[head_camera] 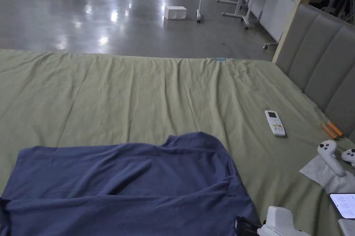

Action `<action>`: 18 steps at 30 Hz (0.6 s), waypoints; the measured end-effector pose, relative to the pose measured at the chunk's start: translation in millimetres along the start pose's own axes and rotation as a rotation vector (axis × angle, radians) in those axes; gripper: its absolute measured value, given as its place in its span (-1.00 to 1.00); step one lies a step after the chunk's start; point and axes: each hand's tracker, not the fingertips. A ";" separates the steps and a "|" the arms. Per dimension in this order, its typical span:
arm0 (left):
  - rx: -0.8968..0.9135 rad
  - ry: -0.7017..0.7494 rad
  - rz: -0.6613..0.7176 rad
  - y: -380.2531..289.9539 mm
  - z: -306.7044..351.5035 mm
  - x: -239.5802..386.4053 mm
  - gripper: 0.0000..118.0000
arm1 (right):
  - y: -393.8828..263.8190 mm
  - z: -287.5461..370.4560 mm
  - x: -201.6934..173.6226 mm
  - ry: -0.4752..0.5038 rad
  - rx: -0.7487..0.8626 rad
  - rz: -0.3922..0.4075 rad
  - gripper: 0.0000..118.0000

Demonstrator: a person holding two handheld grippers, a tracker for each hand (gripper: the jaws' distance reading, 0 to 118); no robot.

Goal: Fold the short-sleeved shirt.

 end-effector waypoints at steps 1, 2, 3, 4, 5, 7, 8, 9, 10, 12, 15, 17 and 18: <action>0.006 -0.005 0.013 -0.4 2.4 -0.6 -0.86 | -3.5 -12.3 -0.9 -0.024 -0.072 0.029 0.19; 0.010 -0.010 0.026 -1.2 3.6 -0.4 -0.86 | -8.7 -11.5 -3.9 -0.011 -0.065 0.056 0.17; 0.017 -0.008 0.033 -2.6 4.3 0.6 -0.86 | -7.6 1.1 -8.5 -0.029 0.020 0.101 0.06; 0.027 -0.003 0.031 -4.7 5.4 3.0 -0.86 | -2.4 11.0 -18.3 -0.025 -0.012 0.113 -0.36; 0.037 0.006 0.024 -6.5 3.9 3.6 -0.86 | -1.2 14.4 -23.5 -0.035 -0.028 0.121 -0.61; 0.057 0.029 0.003 -9.8 5.7 9.0 -0.86 | -1.1 15.4 -31.7 -0.060 -0.026 0.195 -0.72; 0.057 0.033 -0.014 -9.6 7.6 10.2 -0.87 | 3.2 14.2 -35.6 -0.073 -0.030 0.224 -0.73; 0.054 0.020 -0.020 -8.7 3.8 1.6 -0.88 | 6.3 15.6 -35.9 -0.069 -0.037 0.217 -0.73; 0.116 -0.023 -0.023 -11.7 15.3 -5.7 -0.89 | 8.4 21.1 -34.9 -0.070 -0.035 0.212 -0.74; 0.229 0.004 -0.018 -18.8 42.6 -11.1 -0.89 | 11.8 38.5 -33.8 -0.076 0.005 0.198 -0.74; 0.246 -0.027 0.073 -28.6 70.6 -32.7 -0.89 | 13.5 63.1 -31.5 -0.089 0.040 0.155 -0.75; 0.270 -0.065 0.150 -37.9 83.9 -39.3 -0.89 | 7.5 79.3 -32.9 -0.092 0.042 0.151 -0.75; 0.244 -0.043 0.121 -48.0 88.4 -41.9 -0.89 | 0.3 89.5 -31.8 -0.088 0.049 0.152 -0.75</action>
